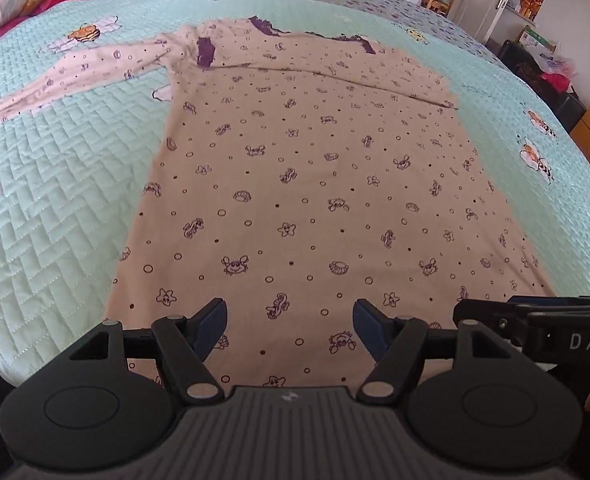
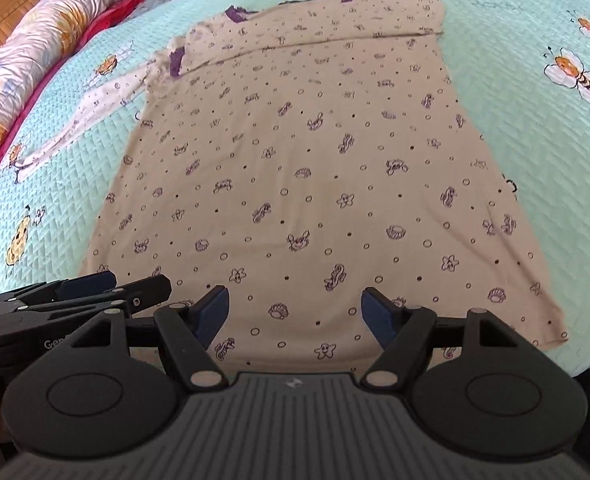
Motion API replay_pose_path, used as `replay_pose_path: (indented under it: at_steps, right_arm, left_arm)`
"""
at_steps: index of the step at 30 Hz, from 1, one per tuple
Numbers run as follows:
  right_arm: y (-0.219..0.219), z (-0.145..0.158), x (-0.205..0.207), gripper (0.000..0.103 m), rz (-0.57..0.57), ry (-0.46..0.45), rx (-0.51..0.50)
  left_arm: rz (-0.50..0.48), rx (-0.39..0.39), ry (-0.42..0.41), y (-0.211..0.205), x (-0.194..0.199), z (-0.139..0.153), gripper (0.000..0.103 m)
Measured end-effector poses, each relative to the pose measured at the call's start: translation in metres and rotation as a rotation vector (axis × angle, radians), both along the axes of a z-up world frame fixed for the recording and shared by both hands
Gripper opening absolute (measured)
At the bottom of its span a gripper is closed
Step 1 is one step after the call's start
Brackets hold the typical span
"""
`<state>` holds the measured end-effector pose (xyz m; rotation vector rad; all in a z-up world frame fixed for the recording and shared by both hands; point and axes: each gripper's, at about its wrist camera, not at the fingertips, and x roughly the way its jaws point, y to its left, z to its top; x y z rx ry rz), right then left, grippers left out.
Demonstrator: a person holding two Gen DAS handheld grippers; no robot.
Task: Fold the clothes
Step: 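Reach the left gripper to the purple-cuffed sleeve and grasp the cuff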
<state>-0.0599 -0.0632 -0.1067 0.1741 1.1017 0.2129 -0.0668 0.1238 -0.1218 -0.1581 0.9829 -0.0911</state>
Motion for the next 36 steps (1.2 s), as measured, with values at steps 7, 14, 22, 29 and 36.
replay_pose_path:
  at_steps: [7, 14, 22, 29, 36]
  right_arm:
    - [0.000, 0.005, 0.008, 0.075, -0.003, -0.030, 0.002]
    - [0.011, 0.011, 0.013, 0.075, 0.024, -0.059, -0.016]
    - [0.022, 0.014, 0.011, 0.075, 0.051, -0.071, -0.037]
    - [0.007, 0.003, 0.011, 0.075, 0.008, -0.050, 0.031]
    - [-0.007, -0.012, 0.013, 0.075, -0.056, 0.004, 0.047]
  left_arm:
    - [0.059, -0.020, -0.014, 0.014, 0.001, 0.012, 0.072]
    - [0.133, -0.047, -0.011, 0.037, -0.002, 0.015, 0.072]
    - [0.184, -0.075, -0.024, 0.058, -0.007, 0.018, 0.072]
    - [0.404, -0.320, -0.113, 0.147, 0.002, 0.016, 0.072]
    - [0.680, -0.652, -0.234, 0.260, 0.015, 0.012, 0.072]
